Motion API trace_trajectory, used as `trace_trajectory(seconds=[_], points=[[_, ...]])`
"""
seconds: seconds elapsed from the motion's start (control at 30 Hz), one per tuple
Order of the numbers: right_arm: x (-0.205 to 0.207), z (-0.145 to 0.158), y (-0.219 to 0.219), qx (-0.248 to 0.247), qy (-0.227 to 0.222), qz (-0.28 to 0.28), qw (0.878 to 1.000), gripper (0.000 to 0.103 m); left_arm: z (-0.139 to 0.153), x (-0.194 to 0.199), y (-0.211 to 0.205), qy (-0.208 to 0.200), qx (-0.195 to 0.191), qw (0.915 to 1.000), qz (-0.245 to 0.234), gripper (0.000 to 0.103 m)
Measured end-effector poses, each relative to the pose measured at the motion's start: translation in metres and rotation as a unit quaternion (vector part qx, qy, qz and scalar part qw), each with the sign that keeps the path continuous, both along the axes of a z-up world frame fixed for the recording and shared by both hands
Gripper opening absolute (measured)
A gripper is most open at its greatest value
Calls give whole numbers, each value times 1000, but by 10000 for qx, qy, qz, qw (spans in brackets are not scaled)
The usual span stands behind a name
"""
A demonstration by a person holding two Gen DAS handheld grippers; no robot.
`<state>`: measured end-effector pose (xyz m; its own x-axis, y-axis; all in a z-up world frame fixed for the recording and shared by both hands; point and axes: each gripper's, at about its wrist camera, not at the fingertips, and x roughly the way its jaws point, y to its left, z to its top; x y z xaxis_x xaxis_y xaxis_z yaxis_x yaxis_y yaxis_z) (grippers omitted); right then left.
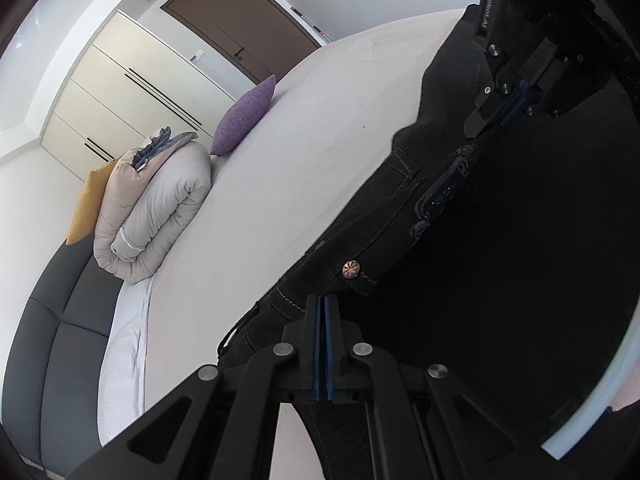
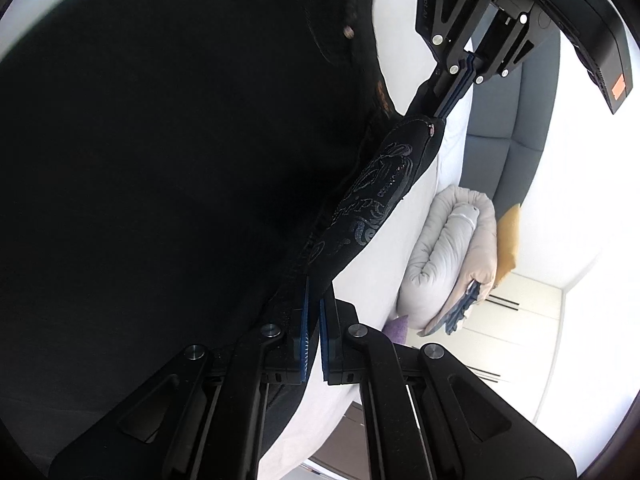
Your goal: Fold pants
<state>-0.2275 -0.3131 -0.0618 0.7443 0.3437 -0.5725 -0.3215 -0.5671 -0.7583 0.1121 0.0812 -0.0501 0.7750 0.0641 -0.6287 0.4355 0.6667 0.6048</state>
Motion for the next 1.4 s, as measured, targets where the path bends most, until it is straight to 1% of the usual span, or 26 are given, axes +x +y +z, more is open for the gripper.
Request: trace_trajectory(seconds=[0.1,0.23,0.33,0.43,0.63,0.73,0.83,0.87,0.9,1.03,1.13,1.17,1.2,1.23,1.27,1.3,1.33,1.37,1.4], points=[[-4,-6,0,-210,-80,228,9995,3,-13,-20,-4,218,95,9997,-105,2],[-31,-22,-2,-627,-84,600,9962,3,-37,-44,-10,456,314,9982,-228,2],[-52,-21,6,-791,-11,744,9941,3,-43,-58,-7,544,260,9980,-190,2],[-58,-17,17,-754,101,714,9945,3,-44,-70,-2,580,140,9982,-107,2],[-56,4,43,-523,268,673,9960,3,-47,-81,12,668,86,9977,74,2],[-53,6,41,-449,336,662,9962,3,-50,-86,16,693,48,9975,162,2],[-51,8,44,-470,310,622,9965,3,-55,-91,19,744,-1,9970,201,2],[-59,3,42,-453,319,593,9967,3,-57,-91,20,781,-8,9967,209,2],[-56,-8,36,-432,334,561,9969,3,-59,-92,21,795,-5,9966,213,2],[-41,-4,53,-369,357,468,9976,3,-66,-98,22,844,-69,9960,288,2],[-37,-9,61,-365,299,457,9978,3,-69,-100,23,847,-61,9959,324,2],[-39,-13,61,-365,274,445,9980,4,-71,-99,24,847,-18,9957,377,5],[-38,-17,63,-382,253,413,9981,4,-73,-98,26,848,43,9954,451,5],[-45,-23,61,-398,199,412,9982,4,-73,-99,28,868,29,9951,465,6],[-50,-27,59,-392,149,405,9983,4,-71,-100,30,900,29,9946,507,13],[-66,-29,50,-350,155,363,9986,4,-68,-101,32,940,44,9939,573,18],[-68,-29,50,-260,216,255,9991,4,-63,-104,35,948,3,9936,616,29],[-68,-28,51,-162,294,136,9993,4,-57,-107,37,937,-92,9934,658,38],[-67,-26,53,-70,371,21,9993,4,-46,-109,40,916,-279,9929,710,40]])
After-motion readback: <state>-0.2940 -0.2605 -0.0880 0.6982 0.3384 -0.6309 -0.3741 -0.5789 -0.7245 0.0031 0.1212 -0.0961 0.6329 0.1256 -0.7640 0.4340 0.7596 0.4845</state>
